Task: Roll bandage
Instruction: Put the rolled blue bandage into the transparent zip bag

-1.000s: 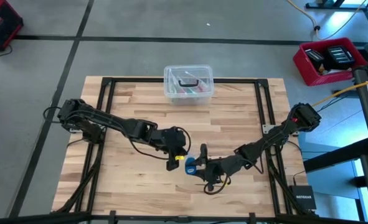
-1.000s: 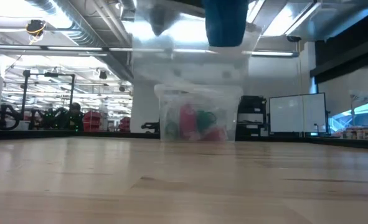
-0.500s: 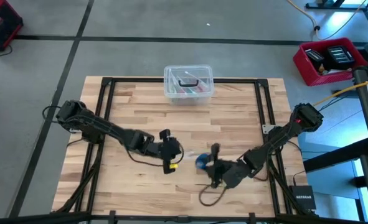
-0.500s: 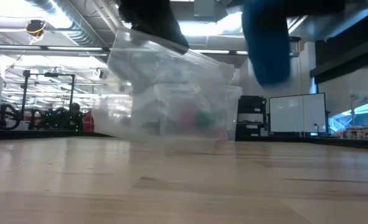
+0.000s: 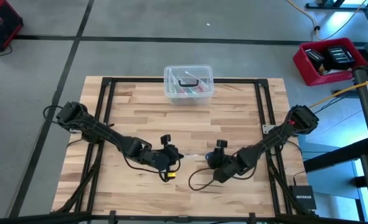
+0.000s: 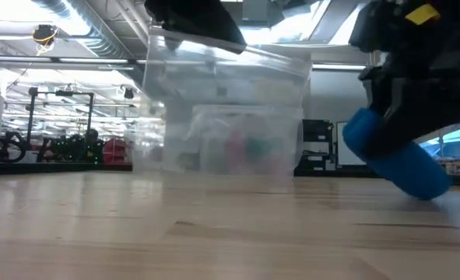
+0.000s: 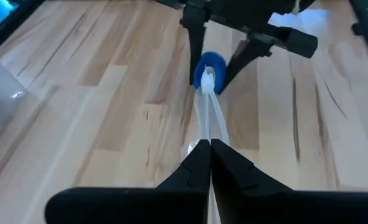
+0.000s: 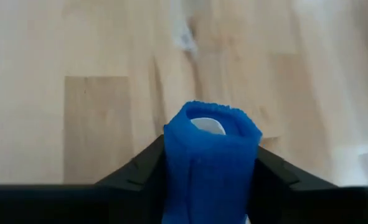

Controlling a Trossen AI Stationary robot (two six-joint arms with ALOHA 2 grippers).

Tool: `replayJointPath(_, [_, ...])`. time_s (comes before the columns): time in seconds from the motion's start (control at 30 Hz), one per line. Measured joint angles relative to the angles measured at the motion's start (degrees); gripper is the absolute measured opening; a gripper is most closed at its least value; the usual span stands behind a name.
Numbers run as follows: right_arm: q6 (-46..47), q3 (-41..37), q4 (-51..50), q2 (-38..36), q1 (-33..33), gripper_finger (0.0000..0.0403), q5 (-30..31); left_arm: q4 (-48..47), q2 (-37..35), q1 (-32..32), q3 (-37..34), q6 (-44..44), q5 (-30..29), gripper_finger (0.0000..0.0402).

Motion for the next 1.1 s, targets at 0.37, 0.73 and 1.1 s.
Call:
replayJointPath(0.37, [-3.64, 5.61, -3.02, -2.04, -0.63, 0.0283, -4.78, -0.19, 0.00, 0.16, 0.00, -2.78, 0.07, 0.0001])
replayJointPath(0.73, [-33.01, 6.87, 32.96, 2.83, -2.59, 0.0273, -0.44, 0.70, 1.04, 2.75, -0.02, -4.60, 0.09, 0.0001])
replayJointPath(1.1, [-37.95, 6.80, 30.13, 4.59, -3.56, 0.0238, 4.71, 0.94, 1.11, 1.88, -0.07, -3.77, 0.12, 0.0001])
